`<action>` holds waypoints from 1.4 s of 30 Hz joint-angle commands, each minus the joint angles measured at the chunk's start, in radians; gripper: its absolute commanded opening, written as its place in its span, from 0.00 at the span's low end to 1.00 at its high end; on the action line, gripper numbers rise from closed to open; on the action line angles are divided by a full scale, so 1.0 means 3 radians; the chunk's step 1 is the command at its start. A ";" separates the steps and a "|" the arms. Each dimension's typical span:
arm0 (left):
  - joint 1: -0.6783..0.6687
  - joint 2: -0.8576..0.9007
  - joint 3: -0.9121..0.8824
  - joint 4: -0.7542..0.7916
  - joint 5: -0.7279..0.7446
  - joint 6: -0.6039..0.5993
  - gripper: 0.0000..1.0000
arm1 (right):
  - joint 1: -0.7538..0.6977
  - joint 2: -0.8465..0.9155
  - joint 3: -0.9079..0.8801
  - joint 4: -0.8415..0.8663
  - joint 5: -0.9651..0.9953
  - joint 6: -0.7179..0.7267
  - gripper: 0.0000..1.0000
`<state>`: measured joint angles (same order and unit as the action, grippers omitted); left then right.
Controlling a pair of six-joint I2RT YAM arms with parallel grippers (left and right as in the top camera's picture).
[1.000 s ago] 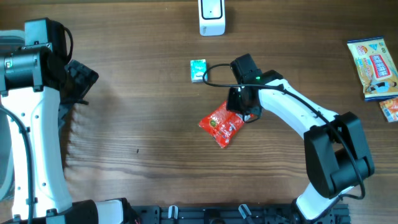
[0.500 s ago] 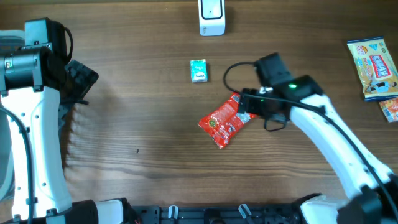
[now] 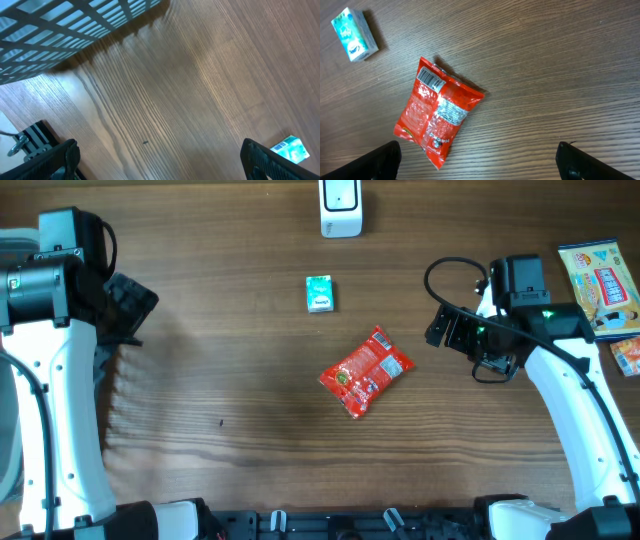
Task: Scan the item barcode
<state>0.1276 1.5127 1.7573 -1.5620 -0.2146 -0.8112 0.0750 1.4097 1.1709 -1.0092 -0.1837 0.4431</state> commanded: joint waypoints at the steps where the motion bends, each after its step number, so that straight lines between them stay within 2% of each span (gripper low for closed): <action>1: 0.0022 0.0000 0.0008 0.0158 0.0092 -0.0042 1.00 | -0.0005 -0.0027 0.0003 0.0006 -0.0055 -0.0080 1.00; 3: 0.0011 0.0015 0.0008 0.0181 0.0595 -0.0015 1.00 | -0.0005 -0.0027 0.0003 0.0019 -0.0055 -0.0080 1.00; 5: -0.0078 0.0033 -0.0045 0.0303 0.1172 0.0388 1.00 | -0.0005 -0.0027 0.0003 0.0048 -0.0055 -0.0079 1.00; 6: -0.0207 0.0033 -0.0149 0.0435 0.1481 0.0732 1.00 | -0.0005 -0.0027 0.0003 0.0081 -0.0056 -0.0070 1.00; 8: -0.0500 0.0033 -0.0395 0.0655 0.1690 0.1012 1.00 | -0.0005 -0.0027 0.0000 0.0148 -0.0056 -0.0070 1.00; 9: -0.0671 0.0033 -0.0551 0.0779 0.1687 0.1011 1.00 | -0.0005 -0.0027 0.0000 0.0163 -0.0056 -0.0069 0.99; 10: -0.0851 0.0037 -0.0755 0.0973 0.1689 0.1011 0.86 | -0.0005 -0.0027 0.0000 0.0182 -0.0057 -0.0069 1.00; 11: -0.1040 0.0046 -0.0933 0.1155 0.1689 0.1011 0.77 | -0.0005 -0.0024 0.0000 0.0188 -0.0056 -0.0070 1.00; 12: -0.1170 0.0066 -0.1078 0.1315 0.1689 0.1010 0.76 | -0.0005 -0.0024 0.0000 0.0195 -0.0056 -0.0070 1.00; 13: -0.1316 0.0099 -0.1237 0.1498 0.1690 0.1010 0.77 | -0.0005 -0.0023 0.0000 0.0195 -0.0055 -0.0072 1.00; 14: -0.1494 0.0165 -0.1422 0.1734 0.1689 0.1010 1.00 | -0.0005 -0.0023 0.0000 0.0188 -0.0056 -0.0079 1.00; 17: -0.1802 0.0379 -0.1593 0.2096 0.1686 0.1010 1.00 | -0.0005 -0.0023 -0.0003 0.0156 -0.0055 -0.0080 1.00; 22: -0.1989 0.0662 -0.1593 0.2583 0.1727 0.0963 1.00 | -0.0005 -0.0022 -0.0003 0.0158 -0.0056 -0.0081 1.00; 24: -0.1996 0.0944 -0.1593 0.2783 0.2074 0.1077 1.00 | -0.0005 -0.0022 -0.0003 0.0153 -0.0056 -0.0083 1.00; 30: -0.2008 0.1312 -0.1593 0.2983 0.2402 0.1118 1.00 | -0.0005 -0.0022 -0.0003 0.0120 -0.0056 -0.0084 1.00; 31: -0.2026 0.1319 -0.1593 0.3006 0.2511 0.1235 1.00 | -0.0005 -0.0022 -0.0004 0.0122 -0.0056 -0.0084 1.00; 33: -0.2064 0.1334 -0.1595 0.3029 0.2956 0.1751 1.00 | -0.0005 -0.0022 -0.0003 0.0122 -0.0056 -0.0084 1.00; 34: -0.2085 0.1357 -0.1595 0.3061 0.3119 0.1846 1.00 | -0.0005 -0.0022 -0.0003 0.0121 -0.0056 -0.0084 1.00; 42: -0.2168 0.1888 -0.1595 0.3314 0.3155 0.1715 1.00 | -0.0005 -0.0022 -0.0004 0.0027 -0.0057 -0.0139 1.00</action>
<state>-0.5274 2.0068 1.2808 -0.5674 0.7097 -0.2993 0.0750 1.4097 1.1709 -0.9939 -0.1909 0.4381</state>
